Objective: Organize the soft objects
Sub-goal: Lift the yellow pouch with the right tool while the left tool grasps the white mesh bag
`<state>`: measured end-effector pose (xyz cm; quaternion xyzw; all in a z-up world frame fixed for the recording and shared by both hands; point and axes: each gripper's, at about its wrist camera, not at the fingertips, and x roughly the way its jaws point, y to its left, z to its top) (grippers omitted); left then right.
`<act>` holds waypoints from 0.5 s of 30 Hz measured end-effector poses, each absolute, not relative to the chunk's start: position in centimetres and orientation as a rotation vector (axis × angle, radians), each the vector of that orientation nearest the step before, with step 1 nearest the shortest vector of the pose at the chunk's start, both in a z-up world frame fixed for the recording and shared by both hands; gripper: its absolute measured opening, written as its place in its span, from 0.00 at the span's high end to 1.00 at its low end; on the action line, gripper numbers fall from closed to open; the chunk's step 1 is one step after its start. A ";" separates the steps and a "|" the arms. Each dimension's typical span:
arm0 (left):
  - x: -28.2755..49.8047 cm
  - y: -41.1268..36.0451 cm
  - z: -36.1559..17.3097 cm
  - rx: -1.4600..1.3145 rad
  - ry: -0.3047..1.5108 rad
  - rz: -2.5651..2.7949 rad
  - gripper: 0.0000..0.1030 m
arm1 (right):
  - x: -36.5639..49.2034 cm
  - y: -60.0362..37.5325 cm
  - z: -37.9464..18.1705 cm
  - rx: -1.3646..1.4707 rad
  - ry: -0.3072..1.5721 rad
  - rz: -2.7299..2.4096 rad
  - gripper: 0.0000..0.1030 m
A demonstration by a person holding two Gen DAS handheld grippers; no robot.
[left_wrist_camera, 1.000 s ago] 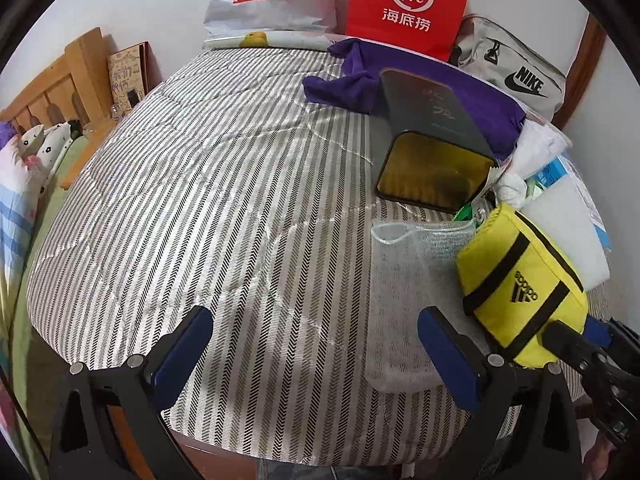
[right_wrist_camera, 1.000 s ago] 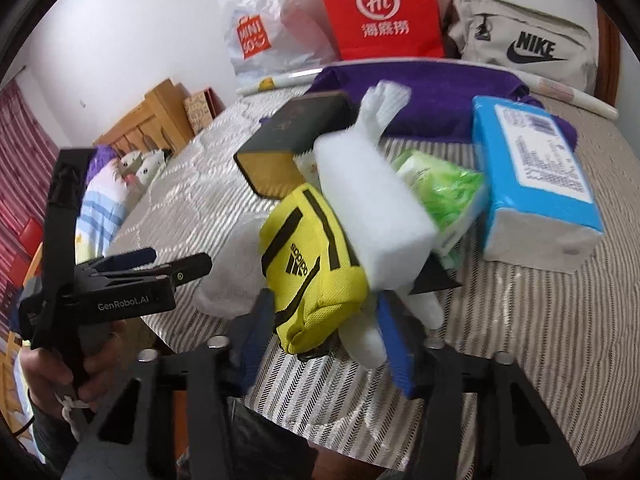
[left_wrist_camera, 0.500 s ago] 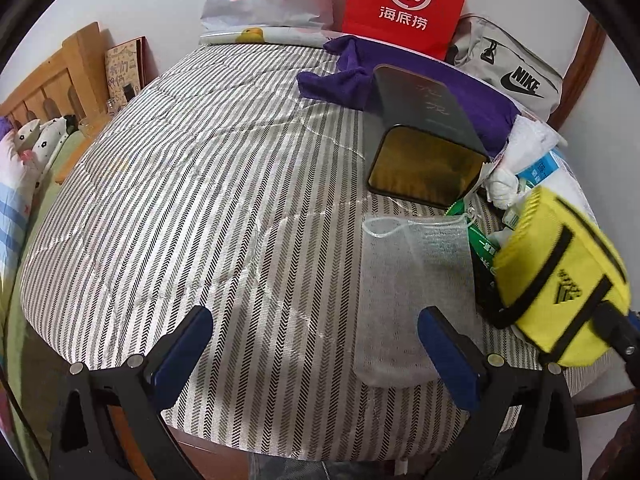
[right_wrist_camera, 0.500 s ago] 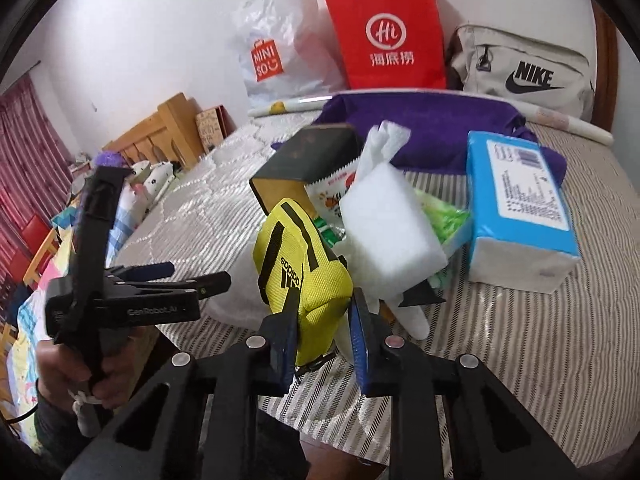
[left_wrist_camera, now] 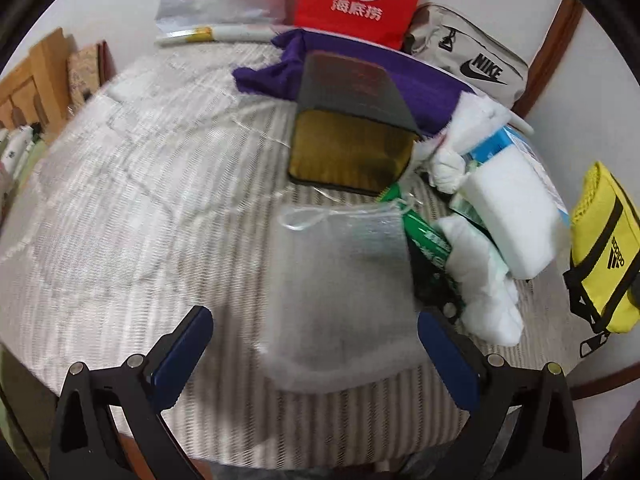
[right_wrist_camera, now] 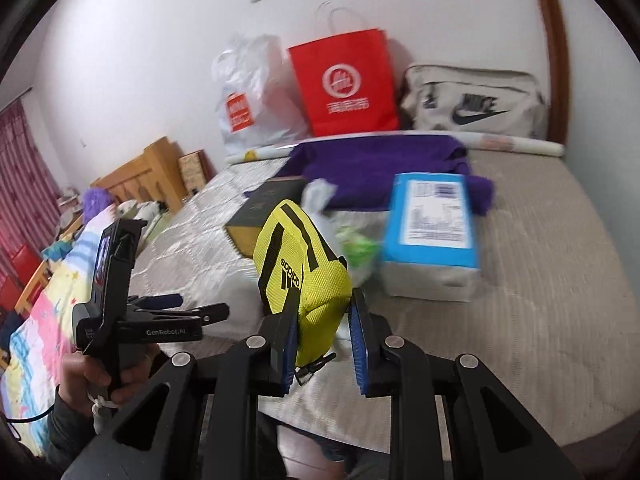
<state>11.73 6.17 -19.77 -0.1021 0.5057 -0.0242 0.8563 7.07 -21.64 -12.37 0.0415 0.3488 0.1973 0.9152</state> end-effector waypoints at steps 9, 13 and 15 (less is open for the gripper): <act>12.7 3.1 -20.8 -0.027 1.035 0.048 0.00 | 7.0 -27.2 -15.4 0.085 0.795 0.274 0.77; 12.9 3.0 -20.8 -0.027 1.041 0.060 0.00 | 7.7 -27.7 -17.4 0.119 0.846 0.273 0.77; 13.0 2.9 -20.8 -0.029 1.041 0.064 0.00 | 8.2 -27.7 -18.3 0.138 0.857 0.284 0.77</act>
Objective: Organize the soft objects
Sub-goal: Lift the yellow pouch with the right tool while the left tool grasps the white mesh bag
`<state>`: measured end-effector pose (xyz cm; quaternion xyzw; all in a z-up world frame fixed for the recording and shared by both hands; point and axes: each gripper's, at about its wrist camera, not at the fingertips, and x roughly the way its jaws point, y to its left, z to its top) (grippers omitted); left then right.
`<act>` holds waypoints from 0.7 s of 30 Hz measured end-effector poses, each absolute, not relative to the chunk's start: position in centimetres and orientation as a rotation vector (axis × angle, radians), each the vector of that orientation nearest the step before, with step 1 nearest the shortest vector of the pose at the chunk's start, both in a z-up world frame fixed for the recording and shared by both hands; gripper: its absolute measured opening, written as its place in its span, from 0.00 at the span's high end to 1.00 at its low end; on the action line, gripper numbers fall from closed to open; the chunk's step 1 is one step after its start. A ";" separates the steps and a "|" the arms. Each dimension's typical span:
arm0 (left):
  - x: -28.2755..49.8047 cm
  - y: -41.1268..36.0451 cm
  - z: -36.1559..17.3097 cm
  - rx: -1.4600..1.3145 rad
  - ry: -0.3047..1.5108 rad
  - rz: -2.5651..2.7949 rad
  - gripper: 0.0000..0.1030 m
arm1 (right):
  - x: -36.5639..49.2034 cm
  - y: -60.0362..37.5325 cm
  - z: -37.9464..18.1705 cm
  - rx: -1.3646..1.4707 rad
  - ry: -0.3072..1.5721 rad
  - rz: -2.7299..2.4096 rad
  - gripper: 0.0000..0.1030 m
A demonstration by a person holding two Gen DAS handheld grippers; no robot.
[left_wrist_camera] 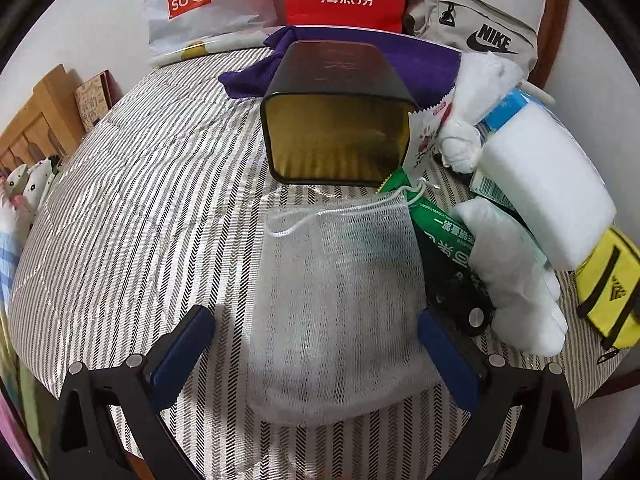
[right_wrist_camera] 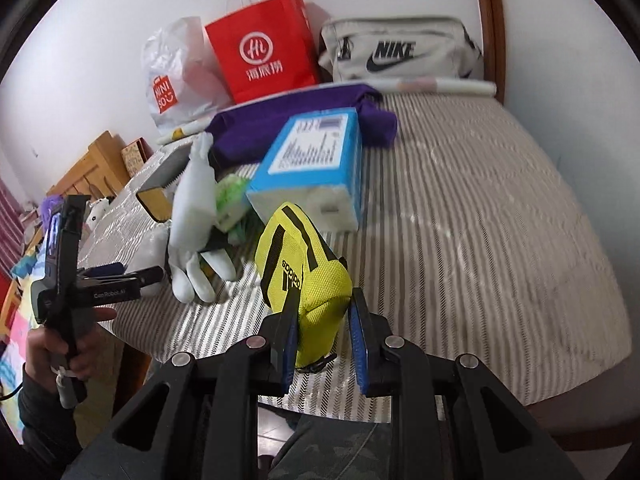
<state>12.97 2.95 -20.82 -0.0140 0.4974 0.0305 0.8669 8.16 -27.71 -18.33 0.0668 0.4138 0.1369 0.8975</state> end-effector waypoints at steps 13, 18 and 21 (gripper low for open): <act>12.6 2.0 -20.8 -0.001 1.034 0.031 0.00 | 10.7 -27.8 -20.8 0.219 0.905 0.321 0.75; 12.8 2.2 -20.8 0.011 1.025 0.016 0.01 | 11.3 -28.1 -21.3 0.237 0.916 0.321 0.71; 12.7 2.6 -20.5 -0.001 1.010 0.039 0.16 | 11.9 -27.9 -21.6 0.237 0.932 0.315 0.53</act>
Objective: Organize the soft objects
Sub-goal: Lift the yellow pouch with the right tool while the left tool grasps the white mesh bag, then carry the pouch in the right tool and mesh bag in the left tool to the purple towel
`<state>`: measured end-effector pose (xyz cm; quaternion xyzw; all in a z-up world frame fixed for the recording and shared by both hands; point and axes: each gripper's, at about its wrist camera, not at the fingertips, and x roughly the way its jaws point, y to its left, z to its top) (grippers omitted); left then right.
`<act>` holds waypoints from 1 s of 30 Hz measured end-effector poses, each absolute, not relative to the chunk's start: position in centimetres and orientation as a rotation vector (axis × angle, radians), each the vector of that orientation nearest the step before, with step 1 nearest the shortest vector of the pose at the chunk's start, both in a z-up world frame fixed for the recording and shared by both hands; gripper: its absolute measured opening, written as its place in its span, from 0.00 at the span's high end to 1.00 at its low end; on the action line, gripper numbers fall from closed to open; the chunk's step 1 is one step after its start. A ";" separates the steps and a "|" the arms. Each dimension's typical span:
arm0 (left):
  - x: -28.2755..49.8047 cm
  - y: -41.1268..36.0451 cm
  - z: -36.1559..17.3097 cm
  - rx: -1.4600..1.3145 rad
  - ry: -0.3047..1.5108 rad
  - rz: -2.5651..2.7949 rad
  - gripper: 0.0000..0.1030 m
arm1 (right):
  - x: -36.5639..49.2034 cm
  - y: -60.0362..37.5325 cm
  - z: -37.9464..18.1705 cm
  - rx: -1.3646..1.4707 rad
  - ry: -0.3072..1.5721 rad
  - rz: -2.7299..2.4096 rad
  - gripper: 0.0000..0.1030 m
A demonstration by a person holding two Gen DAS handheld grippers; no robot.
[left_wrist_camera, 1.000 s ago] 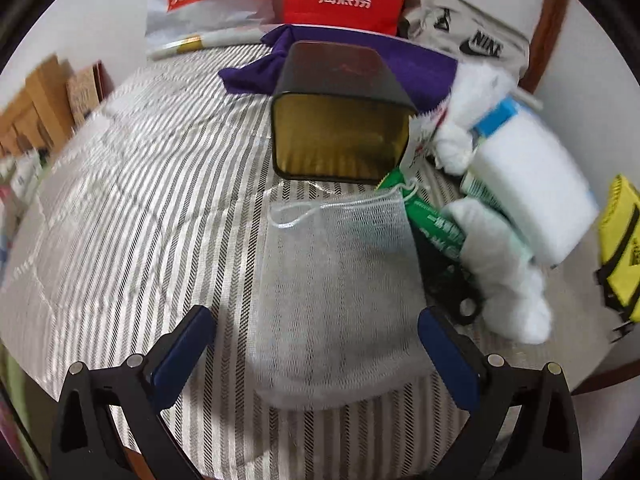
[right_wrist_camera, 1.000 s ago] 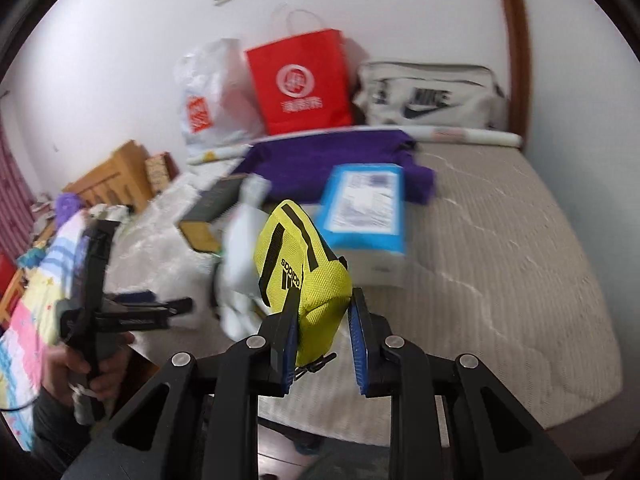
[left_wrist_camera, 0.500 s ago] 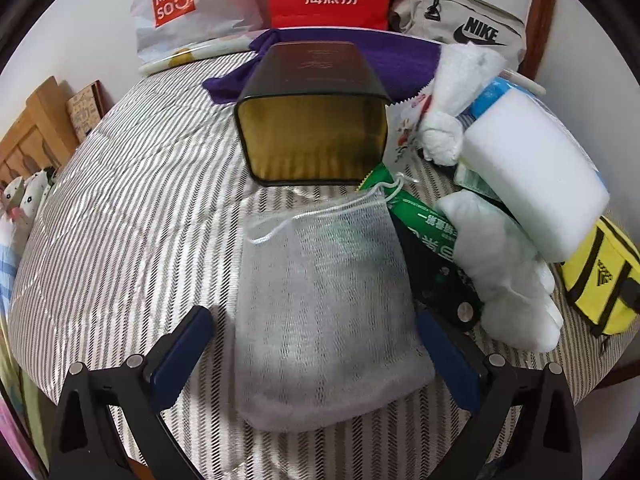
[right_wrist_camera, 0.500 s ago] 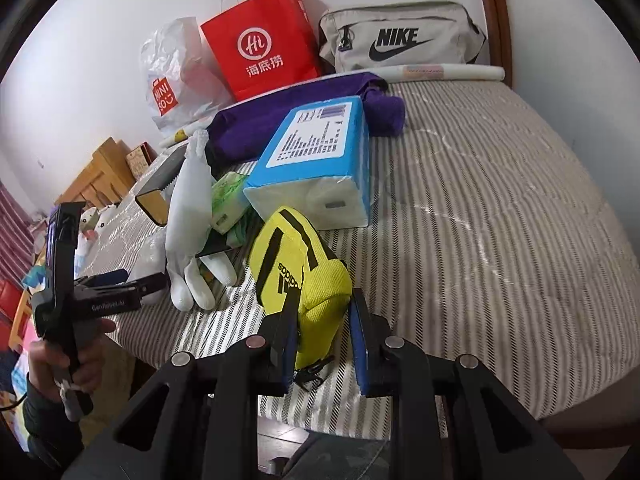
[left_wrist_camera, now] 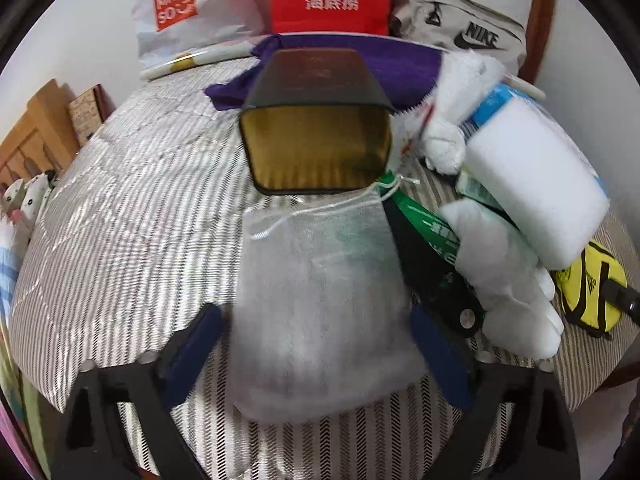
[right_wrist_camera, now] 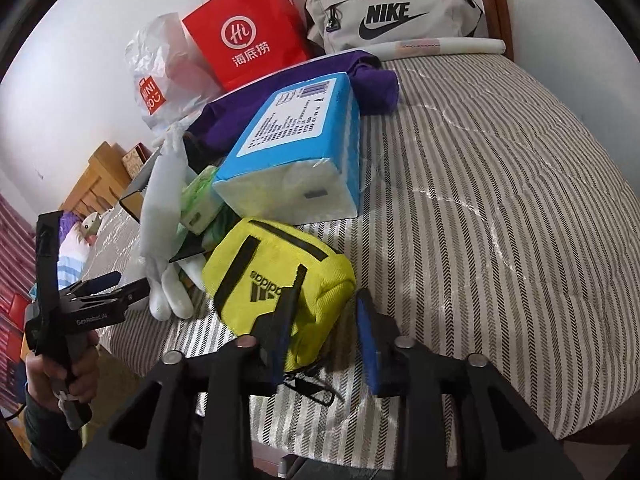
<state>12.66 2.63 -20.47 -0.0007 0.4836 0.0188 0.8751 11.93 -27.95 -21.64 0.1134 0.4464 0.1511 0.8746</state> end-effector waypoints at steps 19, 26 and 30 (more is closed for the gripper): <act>12.1 5.8 -18.7 -0.092 1.009 0.004 0.87 | 11.6 -27.5 -20.0 0.197 0.888 0.346 0.79; 11.2 6.9 -15.8 -0.107 0.955 0.008 0.87 | 10.3 -28.1 -17.2 0.156 0.852 0.318 0.81; 10.6 7.5 -14.1 -0.119 0.919 -0.004 0.87 | 9.6 -28.5 -15.5 0.148 0.820 0.320 0.81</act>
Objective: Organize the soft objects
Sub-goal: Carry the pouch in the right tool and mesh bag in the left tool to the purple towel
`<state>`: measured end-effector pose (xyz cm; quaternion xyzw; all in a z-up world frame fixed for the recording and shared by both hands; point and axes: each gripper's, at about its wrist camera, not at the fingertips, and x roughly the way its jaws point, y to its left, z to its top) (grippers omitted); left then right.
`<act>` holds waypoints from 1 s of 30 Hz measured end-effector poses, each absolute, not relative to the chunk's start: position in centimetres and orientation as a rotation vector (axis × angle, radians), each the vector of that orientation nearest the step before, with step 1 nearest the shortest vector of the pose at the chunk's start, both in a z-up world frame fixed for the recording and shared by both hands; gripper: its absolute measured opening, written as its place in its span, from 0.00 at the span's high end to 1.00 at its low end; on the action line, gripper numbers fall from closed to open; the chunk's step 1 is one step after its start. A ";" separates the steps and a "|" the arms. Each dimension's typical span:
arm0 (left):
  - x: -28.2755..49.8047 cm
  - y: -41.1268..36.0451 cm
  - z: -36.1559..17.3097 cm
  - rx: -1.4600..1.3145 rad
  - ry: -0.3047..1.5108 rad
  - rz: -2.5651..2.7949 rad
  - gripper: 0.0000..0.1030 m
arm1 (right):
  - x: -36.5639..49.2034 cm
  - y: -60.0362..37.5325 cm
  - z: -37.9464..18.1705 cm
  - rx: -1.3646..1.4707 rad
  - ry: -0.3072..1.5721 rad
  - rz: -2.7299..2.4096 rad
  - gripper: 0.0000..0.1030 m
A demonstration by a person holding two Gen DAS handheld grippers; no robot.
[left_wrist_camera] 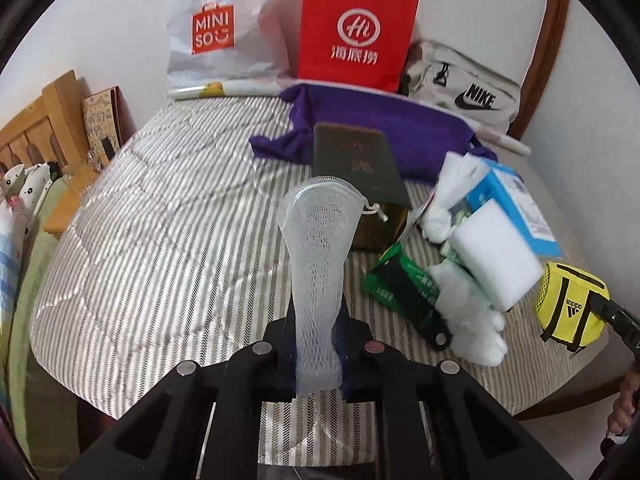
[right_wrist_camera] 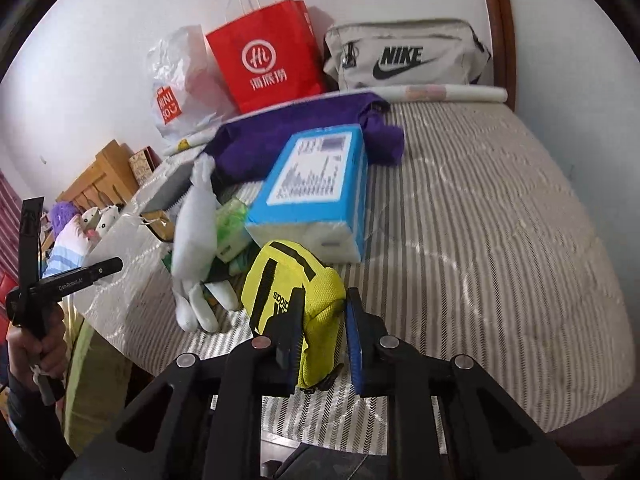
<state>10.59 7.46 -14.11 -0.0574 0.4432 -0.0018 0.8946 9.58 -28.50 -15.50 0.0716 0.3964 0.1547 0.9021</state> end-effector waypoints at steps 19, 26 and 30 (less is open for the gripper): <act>13.6 7.9 -8.1 -0.087 0.838 -0.012 0.87 | 12.1 -28.5 -8.2 0.117 0.685 0.325 0.81; 17.5 7.7 -7.4 -0.099 0.848 -0.039 0.87 | 16.4 -28.2 -6.8 0.129 0.672 0.328 0.82; 19.8 7.5 -7.5 -0.107 0.859 -0.046 0.87 | 19.1 -27.6 -6.2 0.131 0.668 0.337 0.82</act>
